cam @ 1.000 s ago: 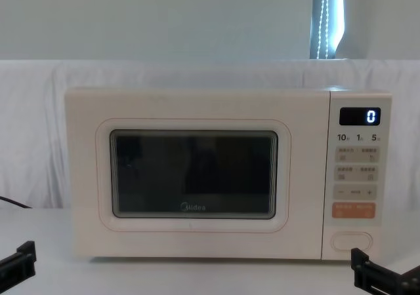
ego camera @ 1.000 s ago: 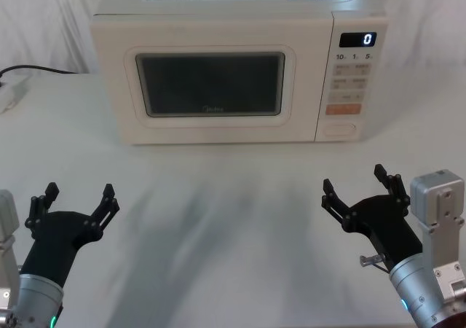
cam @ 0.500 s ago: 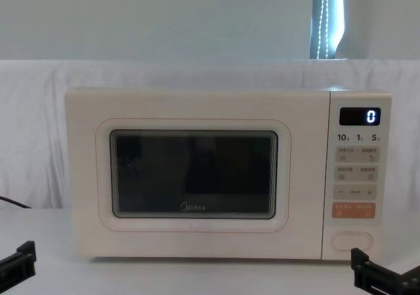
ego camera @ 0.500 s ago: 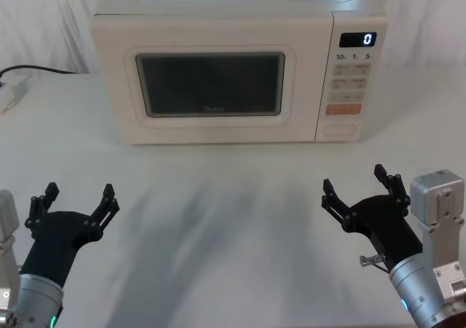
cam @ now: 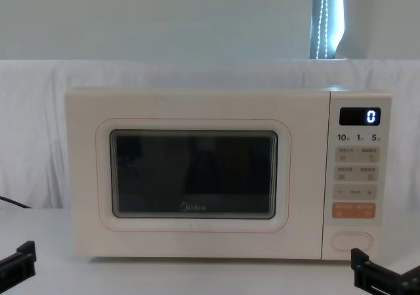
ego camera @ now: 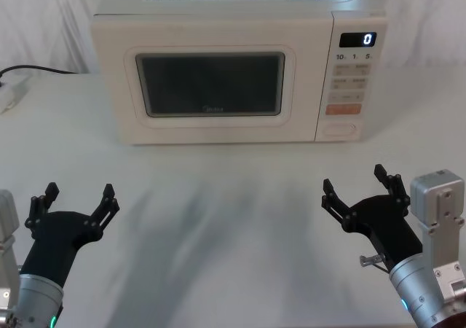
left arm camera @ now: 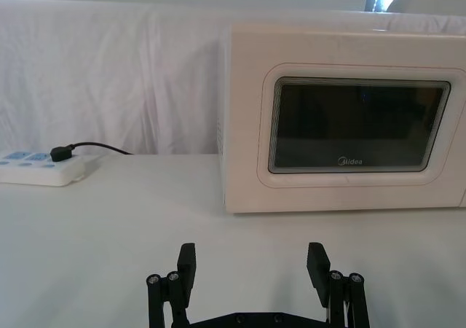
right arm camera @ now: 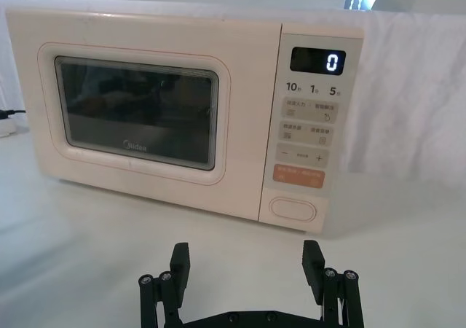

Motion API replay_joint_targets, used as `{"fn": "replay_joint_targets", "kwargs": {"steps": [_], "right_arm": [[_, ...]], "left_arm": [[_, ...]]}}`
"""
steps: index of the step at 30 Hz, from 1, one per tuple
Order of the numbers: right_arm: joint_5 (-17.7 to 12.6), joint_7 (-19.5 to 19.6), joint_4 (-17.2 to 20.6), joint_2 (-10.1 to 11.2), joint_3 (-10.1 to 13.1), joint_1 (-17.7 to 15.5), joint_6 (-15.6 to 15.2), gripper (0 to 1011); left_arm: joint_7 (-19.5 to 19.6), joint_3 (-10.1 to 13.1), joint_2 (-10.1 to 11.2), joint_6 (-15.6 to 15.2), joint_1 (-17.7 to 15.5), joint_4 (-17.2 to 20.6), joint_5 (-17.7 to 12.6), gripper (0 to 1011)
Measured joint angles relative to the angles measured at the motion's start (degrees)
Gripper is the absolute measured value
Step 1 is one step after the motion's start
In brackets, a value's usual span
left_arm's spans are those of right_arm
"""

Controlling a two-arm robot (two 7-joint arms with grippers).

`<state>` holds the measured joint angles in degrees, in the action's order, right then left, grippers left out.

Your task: Press the button to open the microwave door with one hand; close the microwave door with the other hand.

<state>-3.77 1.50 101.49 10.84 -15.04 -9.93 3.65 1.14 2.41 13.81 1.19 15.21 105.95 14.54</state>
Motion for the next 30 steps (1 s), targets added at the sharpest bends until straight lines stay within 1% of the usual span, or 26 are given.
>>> {"fn": "replay_joint_targets", "kwargs": {"steps": [7, 10, 11, 12, 15, 16, 19, 22, 25, 26, 29, 30], "right_arm": [[0.00, 0.00, 0.00, 0.00, 0.00, 0.00, 0.00, 1002], [0.00, 0.00, 0.00, 0.00, 0.00, 0.00, 0.00, 979], [0.00, 0.00, 0.00, 0.00, 0.00, 0.00, 0.00, 926], [0.00, 0.00, 0.00, 0.00, 0.00, 0.00, 0.00, 926], [0.00, 0.00, 0.00, 0.00, 0.00, 0.00, 0.00, 870], [0.00, 0.00, 0.00, 0.00, 0.00, 0.00, 0.00, 821], [0.00, 0.00, 0.00, 0.00, 0.00, 0.00, 0.00, 771], [0.00, 0.00, 0.00, 0.00, 0.00, 0.00, 0.00, 635], [0.00, 0.00, 0.00, 0.00, 0.00, 0.00, 0.00, 581], [0.00, 0.00, 0.00, 0.00, 0.00, 0.00, 0.00, 524], [0.00, 0.00, 0.00, 0.00, 0.00, 0.00, 0.00, 413], [0.00, 0.00, 0.00, 0.00, 0.00, 0.00, 0.00, 395]], "left_arm": [[0.00, 0.00, 0.00, 0.00, 0.00, 0.00, 0.00, 1001], [0.00, 0.00, 0.00, 0.00, 0.00, 0.00, 0.00, 1001], [0.00, 0.00, 0.00, 0.00, 0.00, 0.00, 0.00, 1001], [0.00, 0.00, 0.00, 0.00, 0.00, 0.00, 0.00, 1001], [0.00, 0.00, 0.00, 0.00, 0.00, 0.00, 0.00, 1001], [0.00, 0.00, 0.00, 0.00, 0.00, 0.00, 0.00, 1001], [0.00, 0.00, 0.00, 0.00, 0.00, 0.00, 0.00, 1001], [0.00, 0.00, 0.00, 0.00, 0.00, 0.00, 0.00, 1001], [0.00, 0.00, 0.00, 0.00, 0.00, 0.00, 0.00, 1001], [0.00, 0.00, 0.00, 0.00, 0.00, 0.00, 0.00, 1001], [0.00, 0.00, 0.00, 0.00, 0.00, 0.00, 0.00, 1001], [0.00, 0.00, 0.00, 0.00, 0.00, 0.00, 0.00, 1001]]}}
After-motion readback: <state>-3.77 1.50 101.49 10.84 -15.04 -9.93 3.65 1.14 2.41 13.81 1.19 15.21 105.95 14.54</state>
